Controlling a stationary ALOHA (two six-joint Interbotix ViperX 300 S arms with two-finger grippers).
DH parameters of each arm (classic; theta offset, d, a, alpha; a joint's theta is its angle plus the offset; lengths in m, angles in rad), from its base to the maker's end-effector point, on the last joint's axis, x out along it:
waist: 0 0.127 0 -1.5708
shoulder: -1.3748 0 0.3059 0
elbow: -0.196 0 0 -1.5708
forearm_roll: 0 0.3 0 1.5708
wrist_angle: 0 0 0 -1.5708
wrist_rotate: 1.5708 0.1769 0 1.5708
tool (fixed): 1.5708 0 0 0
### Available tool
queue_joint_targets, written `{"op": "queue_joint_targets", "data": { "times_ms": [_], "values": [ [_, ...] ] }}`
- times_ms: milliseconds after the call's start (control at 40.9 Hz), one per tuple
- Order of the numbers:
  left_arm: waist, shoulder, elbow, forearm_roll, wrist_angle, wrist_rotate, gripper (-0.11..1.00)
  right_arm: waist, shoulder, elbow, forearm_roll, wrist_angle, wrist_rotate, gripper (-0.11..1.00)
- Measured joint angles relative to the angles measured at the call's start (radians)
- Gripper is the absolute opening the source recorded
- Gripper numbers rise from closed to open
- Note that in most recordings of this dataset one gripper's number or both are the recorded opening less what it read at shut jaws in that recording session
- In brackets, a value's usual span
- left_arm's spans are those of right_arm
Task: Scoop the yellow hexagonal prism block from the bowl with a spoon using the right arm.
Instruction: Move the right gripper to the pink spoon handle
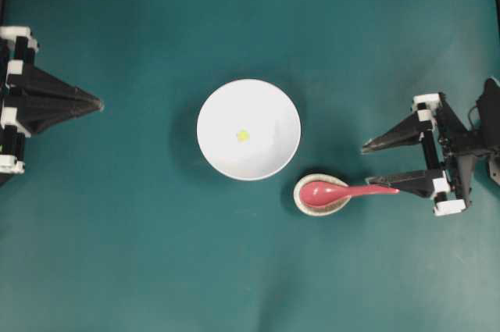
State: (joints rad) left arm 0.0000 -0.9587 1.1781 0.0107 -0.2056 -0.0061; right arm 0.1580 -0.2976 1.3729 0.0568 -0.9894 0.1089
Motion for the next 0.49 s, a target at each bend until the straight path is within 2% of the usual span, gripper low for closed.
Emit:
{"op": "queue_joint_targets", "data": {
  "times_ms": [269, 489],
  "values": [
    [0.0, 0.0, 0.0, 0.0, -0.011, 0.0, -0.01, 0.028, 0.222, -0.002, 0.009, -0.189, 0.037, 0.6],
    [0.002, 0.0, 0.0, 0.0, -0.014, 0.0, -0.01, 0.08, 0.37, -0.009, 0.057, -0.298, 0.048, 0.6]
  ]
}}
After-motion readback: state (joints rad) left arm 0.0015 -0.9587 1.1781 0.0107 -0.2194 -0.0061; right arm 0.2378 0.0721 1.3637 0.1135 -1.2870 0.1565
